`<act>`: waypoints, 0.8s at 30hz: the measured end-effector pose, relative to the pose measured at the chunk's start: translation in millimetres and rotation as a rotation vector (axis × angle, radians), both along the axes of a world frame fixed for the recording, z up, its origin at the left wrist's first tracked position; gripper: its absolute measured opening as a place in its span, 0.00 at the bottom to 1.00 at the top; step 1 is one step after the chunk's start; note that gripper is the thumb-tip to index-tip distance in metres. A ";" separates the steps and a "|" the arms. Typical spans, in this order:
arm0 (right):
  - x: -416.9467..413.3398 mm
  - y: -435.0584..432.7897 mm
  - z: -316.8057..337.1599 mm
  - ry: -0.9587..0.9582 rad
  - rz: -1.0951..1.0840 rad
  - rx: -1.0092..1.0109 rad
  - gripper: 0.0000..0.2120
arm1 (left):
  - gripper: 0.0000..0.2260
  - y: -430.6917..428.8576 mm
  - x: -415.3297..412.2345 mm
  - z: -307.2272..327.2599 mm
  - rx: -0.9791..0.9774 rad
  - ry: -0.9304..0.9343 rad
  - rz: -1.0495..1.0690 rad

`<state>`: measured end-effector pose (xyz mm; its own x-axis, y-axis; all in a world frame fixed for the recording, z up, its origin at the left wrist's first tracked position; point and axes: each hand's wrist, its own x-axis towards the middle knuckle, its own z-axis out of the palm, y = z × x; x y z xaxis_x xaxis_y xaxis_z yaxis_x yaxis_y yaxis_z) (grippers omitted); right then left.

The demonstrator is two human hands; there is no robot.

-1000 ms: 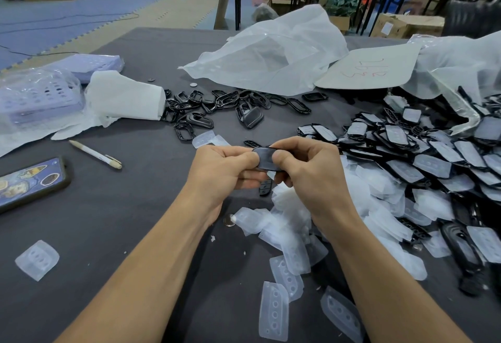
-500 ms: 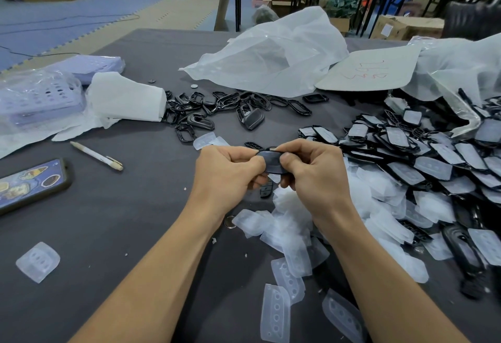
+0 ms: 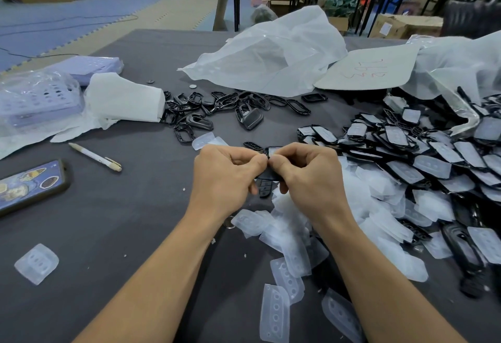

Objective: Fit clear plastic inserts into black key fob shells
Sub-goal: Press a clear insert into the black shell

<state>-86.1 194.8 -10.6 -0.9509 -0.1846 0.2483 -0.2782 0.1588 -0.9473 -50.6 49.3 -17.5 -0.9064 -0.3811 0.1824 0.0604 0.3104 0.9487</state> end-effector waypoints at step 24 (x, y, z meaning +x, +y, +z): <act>-1.3 1.7 3.3 -0.132 0.110 -0.137 0.13 | 0.11 -0.9 -4.1 3.7 0.292 -0.016 0.039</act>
<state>-87.4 196.6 -7.2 -0.9529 -0.2619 0.1532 -0.1593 0.0020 -0.9872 -54.7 48.4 -13.8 -0.8921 -0.4497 0.0452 0.0376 0.0257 0.9990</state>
